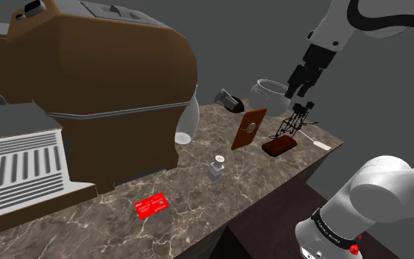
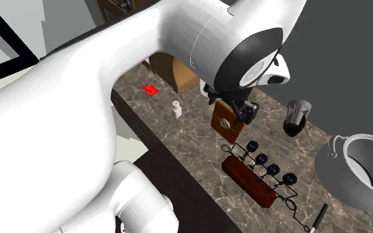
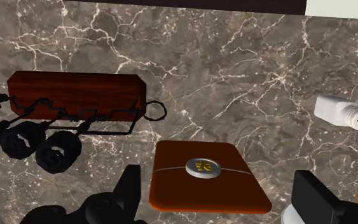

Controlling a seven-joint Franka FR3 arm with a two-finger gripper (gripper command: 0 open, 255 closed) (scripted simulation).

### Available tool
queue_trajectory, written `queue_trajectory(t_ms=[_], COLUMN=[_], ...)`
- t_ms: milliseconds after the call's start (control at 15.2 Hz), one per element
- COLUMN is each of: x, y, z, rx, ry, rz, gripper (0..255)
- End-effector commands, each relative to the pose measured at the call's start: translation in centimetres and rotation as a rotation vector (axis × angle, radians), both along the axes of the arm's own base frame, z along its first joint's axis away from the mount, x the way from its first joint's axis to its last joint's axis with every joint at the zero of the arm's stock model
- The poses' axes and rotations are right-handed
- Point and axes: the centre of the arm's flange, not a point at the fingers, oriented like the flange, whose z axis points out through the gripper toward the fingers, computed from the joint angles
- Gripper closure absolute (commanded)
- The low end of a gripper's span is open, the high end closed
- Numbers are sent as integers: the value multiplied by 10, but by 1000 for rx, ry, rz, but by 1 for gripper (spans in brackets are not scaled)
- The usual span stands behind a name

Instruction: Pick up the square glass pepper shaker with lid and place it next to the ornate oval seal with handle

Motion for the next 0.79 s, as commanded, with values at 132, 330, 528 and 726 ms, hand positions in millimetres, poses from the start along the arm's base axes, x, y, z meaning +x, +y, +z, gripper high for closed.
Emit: queue_trajectory(t_ms=[132, 330, 528, 726], x=[9, 22, 33, 45], y=[22, 54, 85, 117], z=[-15, -39, -63, -88], rx=[-6, -15, -24, -34], ry=[20, 50, 81, 111], rz=[0, 0, 0, 0], gripper=[0, 0, 0, 0])
